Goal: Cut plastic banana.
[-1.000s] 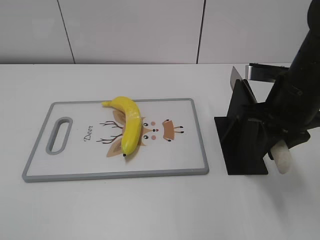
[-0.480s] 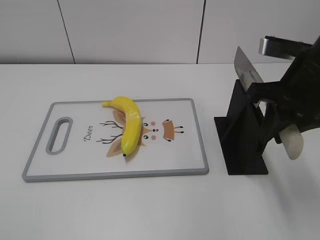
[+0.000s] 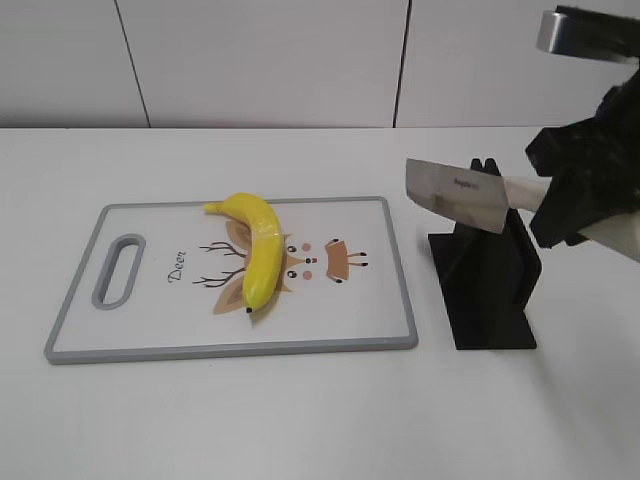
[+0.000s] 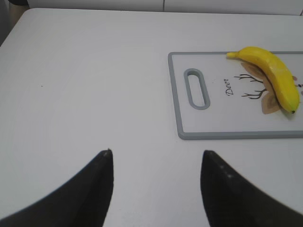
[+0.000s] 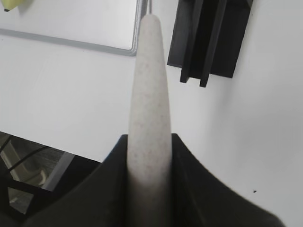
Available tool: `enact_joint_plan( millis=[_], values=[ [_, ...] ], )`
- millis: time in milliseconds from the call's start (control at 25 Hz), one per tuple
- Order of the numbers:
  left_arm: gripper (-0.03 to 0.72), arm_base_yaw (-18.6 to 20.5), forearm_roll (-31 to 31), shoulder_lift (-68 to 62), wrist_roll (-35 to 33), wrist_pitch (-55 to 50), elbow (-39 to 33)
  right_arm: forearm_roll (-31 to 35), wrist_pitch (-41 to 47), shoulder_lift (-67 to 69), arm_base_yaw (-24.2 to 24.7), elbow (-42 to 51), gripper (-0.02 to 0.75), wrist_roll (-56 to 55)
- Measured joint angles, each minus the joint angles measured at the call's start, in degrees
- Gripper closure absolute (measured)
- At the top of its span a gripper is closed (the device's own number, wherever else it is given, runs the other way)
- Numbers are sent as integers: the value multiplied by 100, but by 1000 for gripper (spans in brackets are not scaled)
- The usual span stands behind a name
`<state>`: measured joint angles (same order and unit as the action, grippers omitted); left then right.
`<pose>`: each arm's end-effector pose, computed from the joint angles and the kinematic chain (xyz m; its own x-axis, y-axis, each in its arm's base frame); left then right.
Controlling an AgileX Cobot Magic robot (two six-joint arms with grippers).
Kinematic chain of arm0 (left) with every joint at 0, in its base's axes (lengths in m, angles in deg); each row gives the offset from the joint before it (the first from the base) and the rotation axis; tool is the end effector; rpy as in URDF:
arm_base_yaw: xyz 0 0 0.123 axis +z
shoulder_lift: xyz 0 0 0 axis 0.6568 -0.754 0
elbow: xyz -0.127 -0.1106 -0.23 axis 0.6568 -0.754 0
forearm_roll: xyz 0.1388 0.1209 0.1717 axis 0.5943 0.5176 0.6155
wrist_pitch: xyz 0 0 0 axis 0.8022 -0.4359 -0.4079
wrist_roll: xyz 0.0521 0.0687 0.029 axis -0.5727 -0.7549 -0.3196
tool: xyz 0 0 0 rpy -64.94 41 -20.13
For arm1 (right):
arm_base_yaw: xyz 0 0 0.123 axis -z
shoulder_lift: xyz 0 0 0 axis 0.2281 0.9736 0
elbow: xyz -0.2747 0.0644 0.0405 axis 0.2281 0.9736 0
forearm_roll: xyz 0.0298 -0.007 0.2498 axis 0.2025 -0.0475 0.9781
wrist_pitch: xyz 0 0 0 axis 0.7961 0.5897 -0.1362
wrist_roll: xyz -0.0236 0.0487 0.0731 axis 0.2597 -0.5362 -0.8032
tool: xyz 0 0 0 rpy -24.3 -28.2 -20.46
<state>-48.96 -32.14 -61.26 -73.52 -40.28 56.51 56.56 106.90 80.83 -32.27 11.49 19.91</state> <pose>-0.0056 -0.0006 0.2719 -0.4754 0.0904 -0.8751 0.1620 0.9867 0.0140 0.2440 0.1073 0.2818 -0.9719 -0.1246 -0.2000 -0.1781 0.9441 0.2774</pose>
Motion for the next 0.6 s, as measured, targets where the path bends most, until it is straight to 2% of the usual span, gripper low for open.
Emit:
enact_joint_plan(
  millis=[160,320,480,600],
  values=[
    [138,0,0,0,-38,39,20,0,48,-20,0,-336,567,838],
    [138,0,-28,-37,-120,361,174,41,32,-15,0,-848,567,2217],
    [157,0,-225,-675,-678,842,348,343,-31,195,0,-1303,567,3741],
    [164,0,-532,-1457,-1294,1246,510,508,-38,539,0,-1659,567,4392]
  ],
)
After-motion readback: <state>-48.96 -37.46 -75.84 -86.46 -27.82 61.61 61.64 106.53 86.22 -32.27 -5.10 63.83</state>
